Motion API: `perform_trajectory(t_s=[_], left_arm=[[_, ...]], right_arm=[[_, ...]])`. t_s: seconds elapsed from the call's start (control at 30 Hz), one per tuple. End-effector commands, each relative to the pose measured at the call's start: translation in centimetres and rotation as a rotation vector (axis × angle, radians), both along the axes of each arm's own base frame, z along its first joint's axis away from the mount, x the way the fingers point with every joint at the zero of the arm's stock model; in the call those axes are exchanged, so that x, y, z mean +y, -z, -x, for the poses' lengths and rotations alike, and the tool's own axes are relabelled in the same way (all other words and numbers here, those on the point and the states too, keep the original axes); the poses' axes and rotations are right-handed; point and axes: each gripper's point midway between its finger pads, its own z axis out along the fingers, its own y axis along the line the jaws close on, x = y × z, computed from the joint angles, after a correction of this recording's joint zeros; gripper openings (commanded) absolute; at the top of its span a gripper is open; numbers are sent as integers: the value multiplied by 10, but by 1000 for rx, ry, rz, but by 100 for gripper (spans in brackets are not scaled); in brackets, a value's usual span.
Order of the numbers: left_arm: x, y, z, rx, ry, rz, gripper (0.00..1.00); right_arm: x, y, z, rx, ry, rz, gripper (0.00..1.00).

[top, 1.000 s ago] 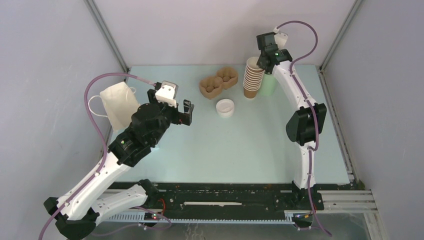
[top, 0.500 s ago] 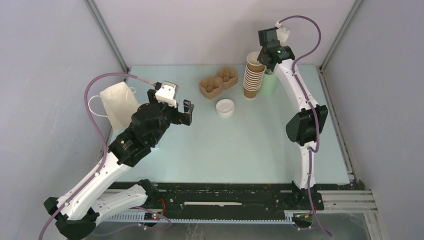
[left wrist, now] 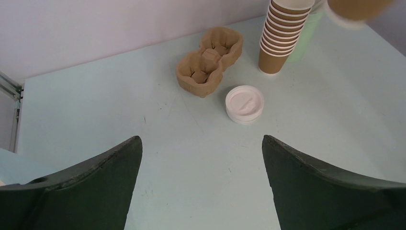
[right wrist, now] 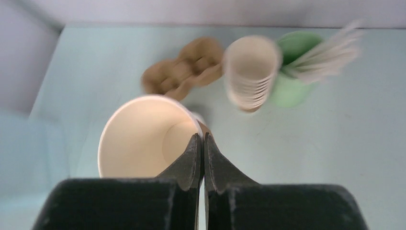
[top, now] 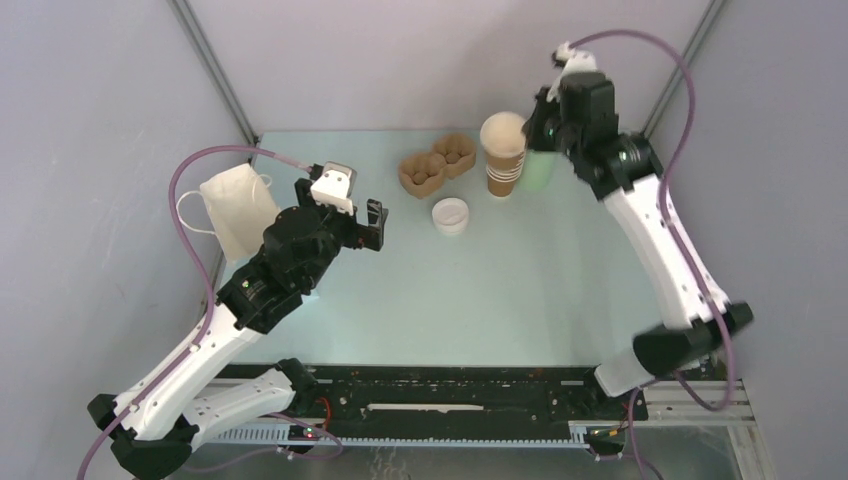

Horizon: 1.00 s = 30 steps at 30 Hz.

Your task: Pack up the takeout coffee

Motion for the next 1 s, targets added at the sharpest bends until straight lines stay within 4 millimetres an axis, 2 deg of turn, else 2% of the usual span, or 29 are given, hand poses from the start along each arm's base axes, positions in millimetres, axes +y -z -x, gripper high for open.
perform_trajectory(t_s=[0.0, 0.17, 0.33, 0.47, 0.57, 0.77, 0.97], left_arm=[[4, -3, -3, -20, -39, 16, 100], [9, -3, -6, -13, -75, 15, 100], [4, -1, -7, -2, -61, 17, 100], [4, -2, -5, -3, -55, 19, 100], [5, -3, -5, -7, -54, 20, 100], [4, 0, -5, -2, -55, 14, 100], [3, 1, -5, 1, -50, 13, 100]], right_arm=[[72, 42, 74, 38, -410, 71, 0], [117, 99, 143, 129, -575, -38, 0], [131, 151, 171, 205, -593, 5, 0], [139, 187, 177, 258, -596, 11, 0], [143, 203, 176, 238, -586, -19, 0], [132, 229, 169, 203, -497, 17, 0], [128, 248, 171, 166, -485, -7, 0]])
